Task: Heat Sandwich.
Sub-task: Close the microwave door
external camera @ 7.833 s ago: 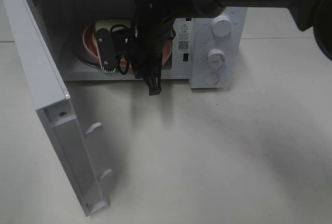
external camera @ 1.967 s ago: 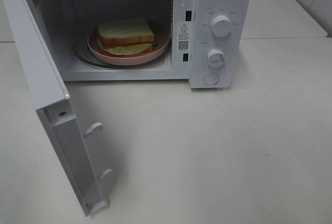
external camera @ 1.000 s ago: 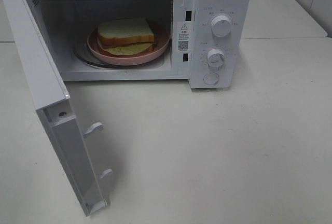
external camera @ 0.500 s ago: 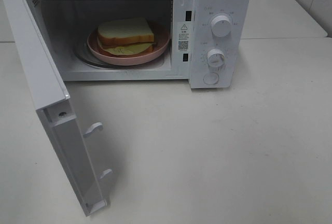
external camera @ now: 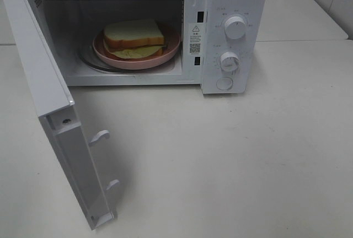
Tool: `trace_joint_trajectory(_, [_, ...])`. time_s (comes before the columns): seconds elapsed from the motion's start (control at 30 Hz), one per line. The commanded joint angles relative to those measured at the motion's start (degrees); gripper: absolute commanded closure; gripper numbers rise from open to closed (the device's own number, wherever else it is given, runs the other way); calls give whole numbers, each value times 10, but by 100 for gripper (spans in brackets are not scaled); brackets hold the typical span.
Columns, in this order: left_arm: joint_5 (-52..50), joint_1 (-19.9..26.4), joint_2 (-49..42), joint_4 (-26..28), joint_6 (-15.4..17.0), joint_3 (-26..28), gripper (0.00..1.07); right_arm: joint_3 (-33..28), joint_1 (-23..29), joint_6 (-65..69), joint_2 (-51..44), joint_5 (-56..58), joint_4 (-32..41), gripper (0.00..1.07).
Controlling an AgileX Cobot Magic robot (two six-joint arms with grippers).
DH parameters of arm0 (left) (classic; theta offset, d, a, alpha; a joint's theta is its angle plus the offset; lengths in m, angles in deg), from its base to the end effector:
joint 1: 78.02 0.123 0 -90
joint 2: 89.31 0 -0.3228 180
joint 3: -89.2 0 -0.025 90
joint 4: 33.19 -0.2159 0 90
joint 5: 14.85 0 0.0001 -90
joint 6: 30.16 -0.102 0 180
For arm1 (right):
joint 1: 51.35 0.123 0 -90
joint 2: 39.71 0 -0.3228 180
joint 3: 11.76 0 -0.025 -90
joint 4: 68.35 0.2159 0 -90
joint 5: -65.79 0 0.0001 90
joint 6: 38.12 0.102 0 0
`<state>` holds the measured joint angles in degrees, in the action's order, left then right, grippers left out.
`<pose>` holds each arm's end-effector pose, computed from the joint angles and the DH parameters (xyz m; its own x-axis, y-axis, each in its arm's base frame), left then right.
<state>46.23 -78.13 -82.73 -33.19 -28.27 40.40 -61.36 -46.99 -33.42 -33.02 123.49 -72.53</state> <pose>-0.0659 0.0001 0.2577 -0.4454 -0.0321 -0.8948 -0.0128 0.9995 -0.0295 -0.0612 -0.0110 0.2599 -0.4048 0.0122 -0.9143 -0.0023 0.9999 0.0143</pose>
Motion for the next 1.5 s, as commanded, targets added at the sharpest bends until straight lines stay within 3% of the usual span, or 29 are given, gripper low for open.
trace_joint_trajectory(0.03, [2,1,-2,0,3,3,4,-1,-4,-6,-17,-6,2,33])
trace_joint_trajectory(1.5, [1,1,-2,-3,9,3,7,-1,-4,-6,-17,-6,2,33])
